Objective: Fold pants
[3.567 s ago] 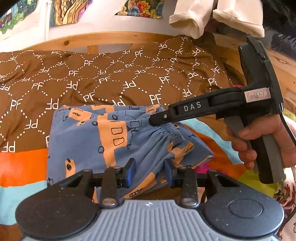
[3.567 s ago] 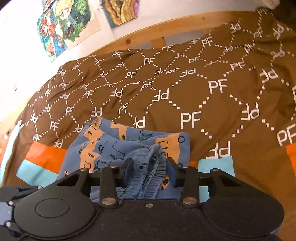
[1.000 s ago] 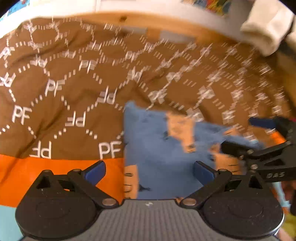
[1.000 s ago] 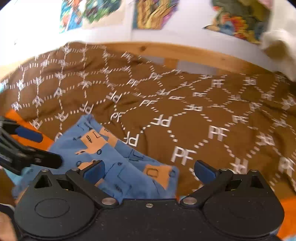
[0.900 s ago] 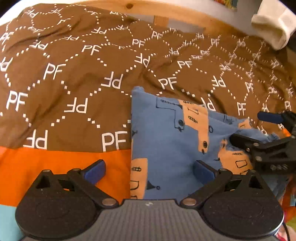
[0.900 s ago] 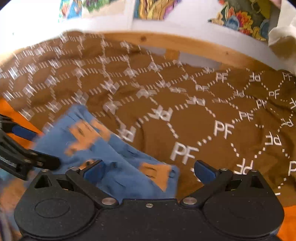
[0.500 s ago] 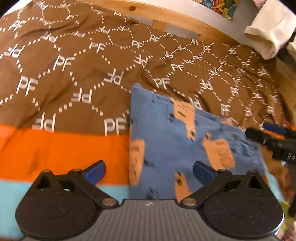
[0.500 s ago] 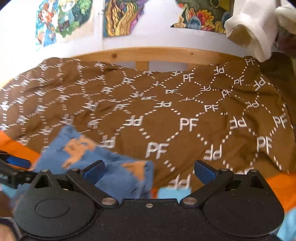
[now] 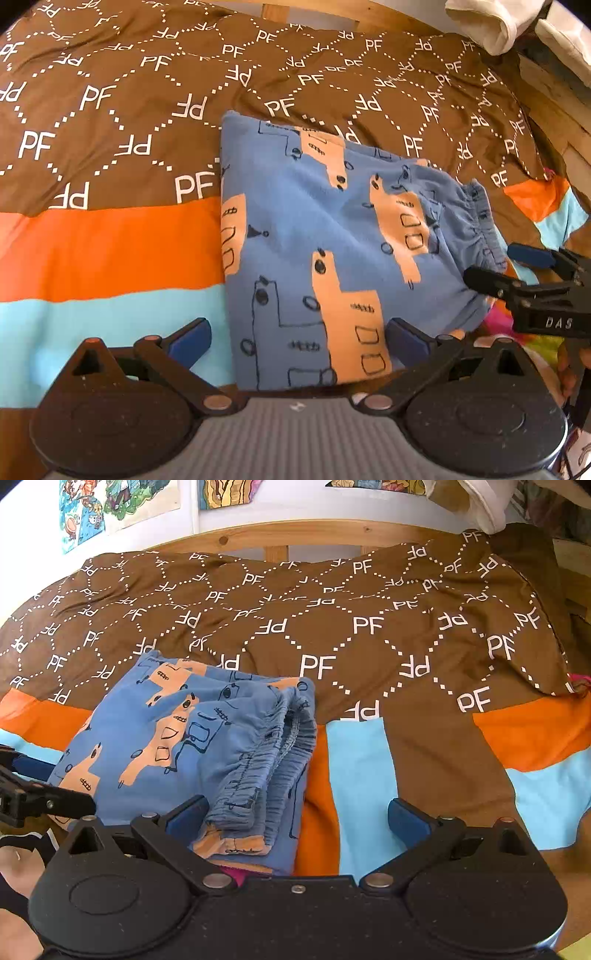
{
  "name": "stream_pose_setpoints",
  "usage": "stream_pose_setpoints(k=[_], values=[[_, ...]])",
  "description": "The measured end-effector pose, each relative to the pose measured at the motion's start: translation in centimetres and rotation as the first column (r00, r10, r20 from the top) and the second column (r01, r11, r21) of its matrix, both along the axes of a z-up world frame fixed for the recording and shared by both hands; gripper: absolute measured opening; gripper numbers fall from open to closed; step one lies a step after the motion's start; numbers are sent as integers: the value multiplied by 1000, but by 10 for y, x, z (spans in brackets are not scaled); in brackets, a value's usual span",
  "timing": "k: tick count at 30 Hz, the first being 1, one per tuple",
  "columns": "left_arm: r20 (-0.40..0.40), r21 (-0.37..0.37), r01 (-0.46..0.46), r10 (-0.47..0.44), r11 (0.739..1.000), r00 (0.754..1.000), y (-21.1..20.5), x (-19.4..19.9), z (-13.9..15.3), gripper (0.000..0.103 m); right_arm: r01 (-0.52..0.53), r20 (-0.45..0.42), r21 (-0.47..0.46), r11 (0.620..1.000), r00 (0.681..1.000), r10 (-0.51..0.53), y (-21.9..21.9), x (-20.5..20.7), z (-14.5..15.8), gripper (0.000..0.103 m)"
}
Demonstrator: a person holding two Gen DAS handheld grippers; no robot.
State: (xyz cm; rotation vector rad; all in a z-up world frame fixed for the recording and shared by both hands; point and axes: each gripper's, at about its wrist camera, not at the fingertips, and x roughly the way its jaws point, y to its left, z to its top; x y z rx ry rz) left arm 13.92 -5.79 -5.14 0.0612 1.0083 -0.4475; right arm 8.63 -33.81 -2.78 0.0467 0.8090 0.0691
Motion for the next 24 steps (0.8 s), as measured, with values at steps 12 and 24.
stream_pose_setpoints(k=[12,24], values=[[8,47,13,-13,999,1000,-9,-4,-4,103,8,-6,24,1000,1000,-8,-3,-5,-2,102],[-57,65,68,-64,996,996,-9,3,0,103,-23,-18,37,999,1000,24,-7,-4,-2,102]])
